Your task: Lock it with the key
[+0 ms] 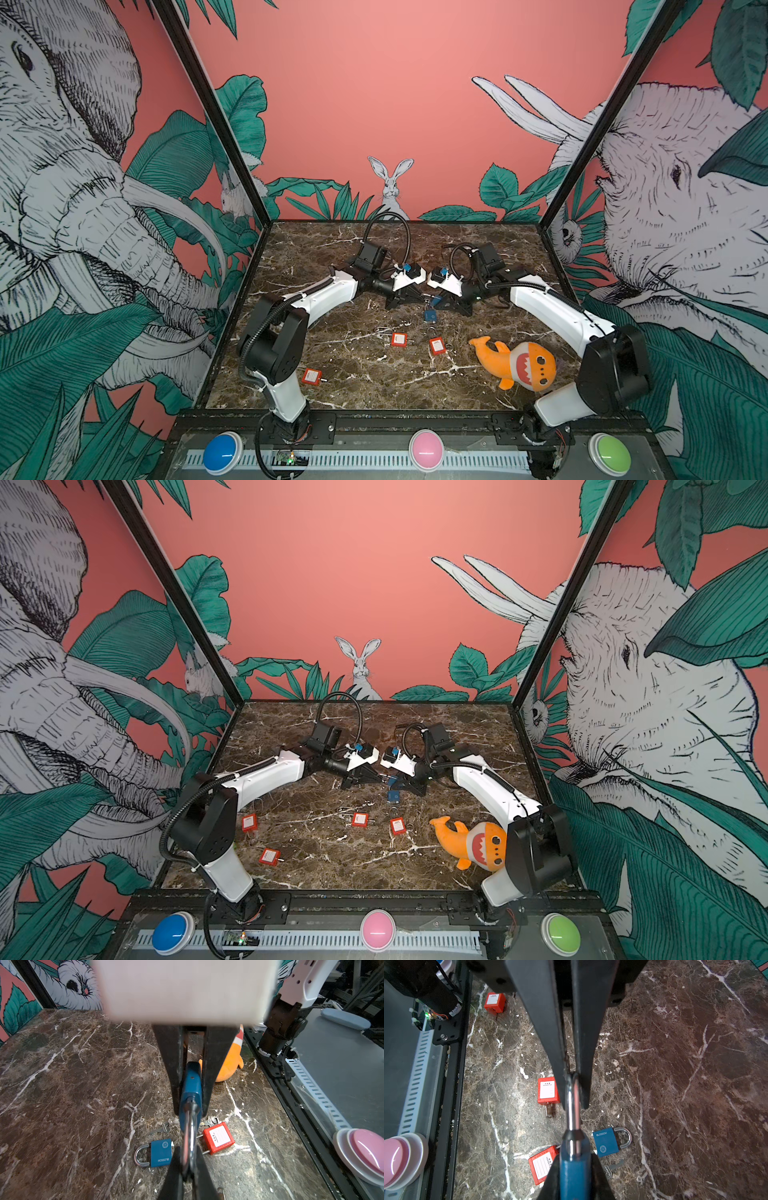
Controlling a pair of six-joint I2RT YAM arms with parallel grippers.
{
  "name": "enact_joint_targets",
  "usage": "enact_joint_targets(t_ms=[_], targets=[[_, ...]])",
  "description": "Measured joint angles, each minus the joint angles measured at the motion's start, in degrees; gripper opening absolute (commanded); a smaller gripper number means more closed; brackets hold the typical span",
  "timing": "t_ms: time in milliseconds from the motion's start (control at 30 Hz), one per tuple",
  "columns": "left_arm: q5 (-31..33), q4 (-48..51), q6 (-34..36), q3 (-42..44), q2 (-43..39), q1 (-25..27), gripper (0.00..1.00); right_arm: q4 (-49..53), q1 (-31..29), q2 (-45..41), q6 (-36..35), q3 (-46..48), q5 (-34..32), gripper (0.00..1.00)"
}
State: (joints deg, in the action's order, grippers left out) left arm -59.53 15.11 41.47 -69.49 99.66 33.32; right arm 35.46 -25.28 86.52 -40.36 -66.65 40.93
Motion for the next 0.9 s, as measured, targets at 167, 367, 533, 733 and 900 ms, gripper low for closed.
enact_joint_targets(t_ms=[167, 367, 533, 733, 900], targets=[[-0.57, 2.95, 2.99, -1.11, 0.94, 0.0, 0.0, -0.48, -1.29, -0.11, -1.46, 0.2, -2.14, 0.0], [-0.59, 4.92, 4.9, -1.64, 1.29, 0.0, 0.0, -3.5, -2.05, -1.36, -0.24, 2.73, -2.75, 0.0], [0.24, 3.26, 4.37, -1.53, 1.27, -0.11, 0.0, -5.38, -2.1, -1.2, 3.89, 2.89, -2.6, 0.0], [0.94, -1.42, 0.74, 1.03, 1.27, -0.52, 0.0, -7.32, -2.12, 1.46, 6.58, 2.64, -0.92, 0.0], [1.33, -6.49, -3.32, 3.43, 1.27, -0.74, 0.0, -8.17, -2.12, 2.47, 7.41, 2.64, -1.01, 0.0]])
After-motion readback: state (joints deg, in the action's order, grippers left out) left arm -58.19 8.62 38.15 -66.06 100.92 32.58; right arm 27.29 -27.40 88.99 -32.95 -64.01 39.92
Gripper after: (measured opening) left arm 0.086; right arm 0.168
